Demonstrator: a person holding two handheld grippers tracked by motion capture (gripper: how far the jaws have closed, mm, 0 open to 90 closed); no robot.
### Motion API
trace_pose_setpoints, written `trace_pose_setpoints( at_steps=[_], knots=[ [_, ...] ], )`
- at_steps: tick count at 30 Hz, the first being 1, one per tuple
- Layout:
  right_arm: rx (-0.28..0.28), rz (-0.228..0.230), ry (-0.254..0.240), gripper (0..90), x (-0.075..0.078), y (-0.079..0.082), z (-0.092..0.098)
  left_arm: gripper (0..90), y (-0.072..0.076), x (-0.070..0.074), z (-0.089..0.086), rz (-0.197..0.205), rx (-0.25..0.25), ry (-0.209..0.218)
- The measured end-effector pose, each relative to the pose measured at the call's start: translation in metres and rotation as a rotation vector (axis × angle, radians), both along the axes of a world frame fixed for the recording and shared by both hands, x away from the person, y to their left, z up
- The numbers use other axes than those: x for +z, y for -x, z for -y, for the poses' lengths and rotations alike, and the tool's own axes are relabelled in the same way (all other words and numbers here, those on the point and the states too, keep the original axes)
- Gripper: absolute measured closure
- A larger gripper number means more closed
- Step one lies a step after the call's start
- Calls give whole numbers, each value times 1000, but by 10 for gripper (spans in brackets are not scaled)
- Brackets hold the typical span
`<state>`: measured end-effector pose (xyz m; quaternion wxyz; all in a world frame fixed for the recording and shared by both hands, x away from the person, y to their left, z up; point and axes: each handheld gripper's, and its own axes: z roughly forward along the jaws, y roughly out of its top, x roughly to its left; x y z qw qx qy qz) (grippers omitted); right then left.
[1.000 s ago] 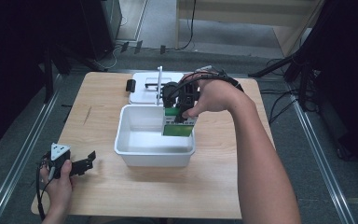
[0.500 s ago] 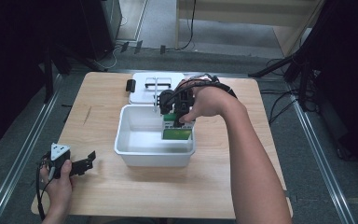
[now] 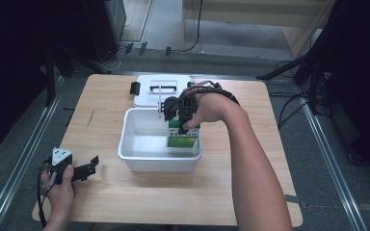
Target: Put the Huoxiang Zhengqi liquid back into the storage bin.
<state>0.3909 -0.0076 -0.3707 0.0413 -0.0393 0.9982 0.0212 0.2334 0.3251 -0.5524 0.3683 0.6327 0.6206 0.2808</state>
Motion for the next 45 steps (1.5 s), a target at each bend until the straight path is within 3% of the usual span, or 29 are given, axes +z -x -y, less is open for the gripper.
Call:
trace_pose_setpoints(
  at_steps=[7, 17, 21, 26, 30, 34, 38, 41, 42, 45],
  knots=[
    [-1, -10, 20, 644, -10, -3, -3, 6, 0, 0, 0, -1, 0, 0],
    [-30, -26, -18, 629, -21, -7, -1, 6, 0, 0, 0, -2, 0, 0],
    [-40, -36, -31, 592, -21, -7, 0, 6, 0, 0, 0, -2, 0, 0],
    [-84, -39, -65, 472, -17, -5, 2, 6, 0, 0, 0, -3, 0, 0],
    [-139, -36, -141, 357, -9, -6, 6, 6, 0, 0, 0, -4, 0, 0],
    [-204, -53, -275, 222, 3, -4, 12, 6, 0, 0, 0, -6, -1, -1],
    [-280, -32, -367, 122, 15, -3, 20, 6, -1, 0, 0, -6, 0, -1],
    [-340, 25, -433, 37, 23, -3, 28, 6, -1, 0, 0, -6, 0, -2],
    [-371, 25, -457, 0, 26, -4, 31, 6, -1, 0, 0, -6, 1, -1],
    [-460, 29, -527, 0, 32, -5, 38, 6, -1, 0, 0, -6, 1, -2]
  ],
)
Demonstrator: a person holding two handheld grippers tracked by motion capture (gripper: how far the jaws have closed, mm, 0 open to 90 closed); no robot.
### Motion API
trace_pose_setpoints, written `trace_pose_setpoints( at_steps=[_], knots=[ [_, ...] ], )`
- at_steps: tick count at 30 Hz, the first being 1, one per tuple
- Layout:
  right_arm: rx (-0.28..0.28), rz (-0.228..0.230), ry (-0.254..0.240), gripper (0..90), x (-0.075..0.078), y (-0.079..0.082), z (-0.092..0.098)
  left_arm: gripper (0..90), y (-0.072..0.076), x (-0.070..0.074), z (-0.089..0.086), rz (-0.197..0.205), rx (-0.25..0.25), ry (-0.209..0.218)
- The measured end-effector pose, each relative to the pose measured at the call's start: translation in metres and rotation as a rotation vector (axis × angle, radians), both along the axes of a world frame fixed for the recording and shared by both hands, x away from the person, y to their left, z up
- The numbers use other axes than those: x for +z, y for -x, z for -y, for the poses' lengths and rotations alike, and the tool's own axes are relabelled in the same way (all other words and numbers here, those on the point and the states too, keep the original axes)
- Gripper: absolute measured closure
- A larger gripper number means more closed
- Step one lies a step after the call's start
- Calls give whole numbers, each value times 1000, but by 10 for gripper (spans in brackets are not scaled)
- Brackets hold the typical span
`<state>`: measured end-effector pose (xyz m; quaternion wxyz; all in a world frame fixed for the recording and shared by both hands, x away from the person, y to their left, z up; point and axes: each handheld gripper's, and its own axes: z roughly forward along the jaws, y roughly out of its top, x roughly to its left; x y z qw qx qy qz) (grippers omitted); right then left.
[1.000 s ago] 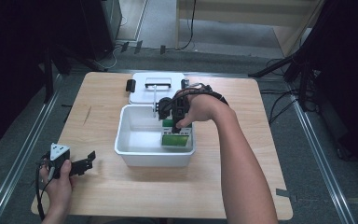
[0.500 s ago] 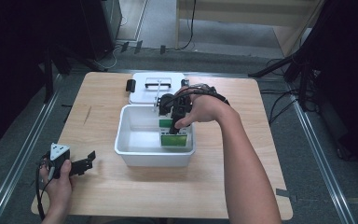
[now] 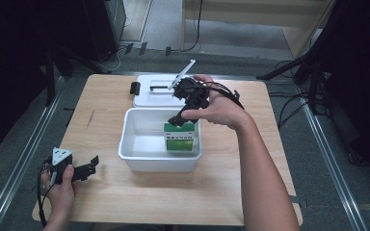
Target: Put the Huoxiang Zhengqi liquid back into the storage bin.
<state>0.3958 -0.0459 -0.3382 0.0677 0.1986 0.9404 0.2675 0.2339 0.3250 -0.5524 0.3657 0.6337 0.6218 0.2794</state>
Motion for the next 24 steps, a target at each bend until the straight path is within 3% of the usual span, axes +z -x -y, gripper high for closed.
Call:
trace_pose_setpoints(
  at_steps=[7, 17, 21, 24],
  knots=[
    [-186, 86, -65, 0, 4, 6, 14, 6, 0, 0, 0, 0, 1, -1],
    [-386, 186, -242, 0, 1, 10, 59, 6, 0, 0, 1, 4, 3, -2],
    [-460, 217, -267, 0, -5, 13, 77, 6, 0, 0, 1, 4, 3, -4],
    [-484, 226, -280, 0, -9, 17, 88, 6, 0, 0, 1, 4, 2, -7]
  ],
)
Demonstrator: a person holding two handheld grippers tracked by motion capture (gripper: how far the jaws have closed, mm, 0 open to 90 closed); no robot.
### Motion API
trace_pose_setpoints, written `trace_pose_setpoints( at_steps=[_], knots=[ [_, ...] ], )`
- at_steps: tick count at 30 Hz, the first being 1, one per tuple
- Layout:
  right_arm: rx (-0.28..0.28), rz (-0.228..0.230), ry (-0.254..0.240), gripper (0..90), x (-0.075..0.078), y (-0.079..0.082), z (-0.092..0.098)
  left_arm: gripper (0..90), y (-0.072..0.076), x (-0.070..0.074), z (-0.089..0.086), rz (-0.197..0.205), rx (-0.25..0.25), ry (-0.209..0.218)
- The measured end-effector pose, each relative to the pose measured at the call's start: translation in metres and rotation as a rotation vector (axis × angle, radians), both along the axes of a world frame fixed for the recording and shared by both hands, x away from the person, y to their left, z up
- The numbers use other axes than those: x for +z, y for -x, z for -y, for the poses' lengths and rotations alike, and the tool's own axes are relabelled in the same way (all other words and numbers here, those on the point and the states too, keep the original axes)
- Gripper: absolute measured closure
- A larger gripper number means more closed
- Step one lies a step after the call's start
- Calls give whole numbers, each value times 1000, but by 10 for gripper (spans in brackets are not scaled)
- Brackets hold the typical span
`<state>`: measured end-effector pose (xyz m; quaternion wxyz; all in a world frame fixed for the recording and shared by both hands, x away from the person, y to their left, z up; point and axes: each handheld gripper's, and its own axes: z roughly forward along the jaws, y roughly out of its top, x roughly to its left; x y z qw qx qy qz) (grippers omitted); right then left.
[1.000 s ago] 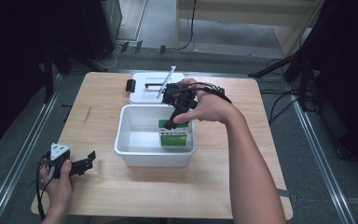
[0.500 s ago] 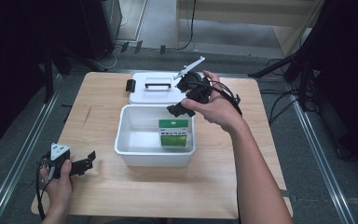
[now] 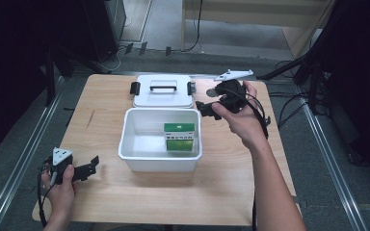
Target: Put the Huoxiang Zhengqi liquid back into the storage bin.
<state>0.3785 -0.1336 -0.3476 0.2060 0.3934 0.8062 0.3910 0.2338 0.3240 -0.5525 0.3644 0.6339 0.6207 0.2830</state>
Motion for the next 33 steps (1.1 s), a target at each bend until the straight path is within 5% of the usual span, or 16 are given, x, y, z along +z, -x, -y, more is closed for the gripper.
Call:
trace_pose_setpoints(
  at_steps=[12, 33],
  knots=[
    [-78, 17, -35, 0, -25, 19, 35, 6, 0, 0, 0, 0, 1, -2],
    [-225, 25, -88, 0, -93, 69, 111, 6, 1, 0, 1, 1, 1, -11]
  ],
)
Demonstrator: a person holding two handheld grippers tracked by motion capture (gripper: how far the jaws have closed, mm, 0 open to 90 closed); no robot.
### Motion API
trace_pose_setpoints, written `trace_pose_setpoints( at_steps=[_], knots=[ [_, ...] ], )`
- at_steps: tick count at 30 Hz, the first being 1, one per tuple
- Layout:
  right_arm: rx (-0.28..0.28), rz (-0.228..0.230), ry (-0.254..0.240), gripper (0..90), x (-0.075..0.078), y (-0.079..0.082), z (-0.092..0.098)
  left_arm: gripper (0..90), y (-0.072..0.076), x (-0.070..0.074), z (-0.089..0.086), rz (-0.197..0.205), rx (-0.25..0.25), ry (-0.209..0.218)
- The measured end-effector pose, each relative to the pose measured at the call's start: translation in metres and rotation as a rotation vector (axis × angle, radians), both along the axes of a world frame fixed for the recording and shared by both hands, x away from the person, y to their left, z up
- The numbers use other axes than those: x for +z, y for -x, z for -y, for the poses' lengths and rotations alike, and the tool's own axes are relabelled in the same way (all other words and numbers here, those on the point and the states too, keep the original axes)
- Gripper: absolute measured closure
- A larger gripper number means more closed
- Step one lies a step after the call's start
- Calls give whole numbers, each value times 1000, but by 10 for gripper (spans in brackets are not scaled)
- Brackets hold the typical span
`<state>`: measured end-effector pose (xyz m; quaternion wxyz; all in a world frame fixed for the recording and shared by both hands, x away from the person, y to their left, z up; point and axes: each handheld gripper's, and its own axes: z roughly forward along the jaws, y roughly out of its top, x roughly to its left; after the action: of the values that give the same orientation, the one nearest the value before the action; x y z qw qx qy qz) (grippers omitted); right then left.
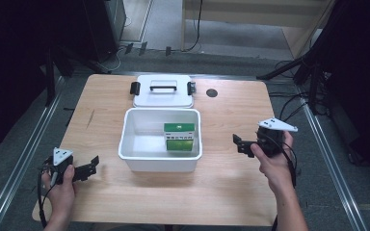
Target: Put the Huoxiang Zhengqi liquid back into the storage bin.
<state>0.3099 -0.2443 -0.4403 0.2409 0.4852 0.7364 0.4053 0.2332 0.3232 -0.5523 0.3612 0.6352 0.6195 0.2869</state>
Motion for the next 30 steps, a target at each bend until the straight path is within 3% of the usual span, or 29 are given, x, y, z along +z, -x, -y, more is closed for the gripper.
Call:
trace_pose_setpoints(
  at_steps=[11, 15, 22, 30],
  knots=[
    [-101, 15, -34, 0, -41, 30, 52, 6, 0, 0, 0, -2, 1, -1],
    [-130, 50, 24, 0, -59, 42, 70, 6, 1, 0, 0, 0, 1, -4],
    [-201, 62, -50, 0, -82, 62, 104, 6, 1, 0, 0, 3, 1, -6],
    [-255, 68, -71, 0, -95, 84, 127, 6, 1, 0, 1, 5, 2, -8]
  ],
)
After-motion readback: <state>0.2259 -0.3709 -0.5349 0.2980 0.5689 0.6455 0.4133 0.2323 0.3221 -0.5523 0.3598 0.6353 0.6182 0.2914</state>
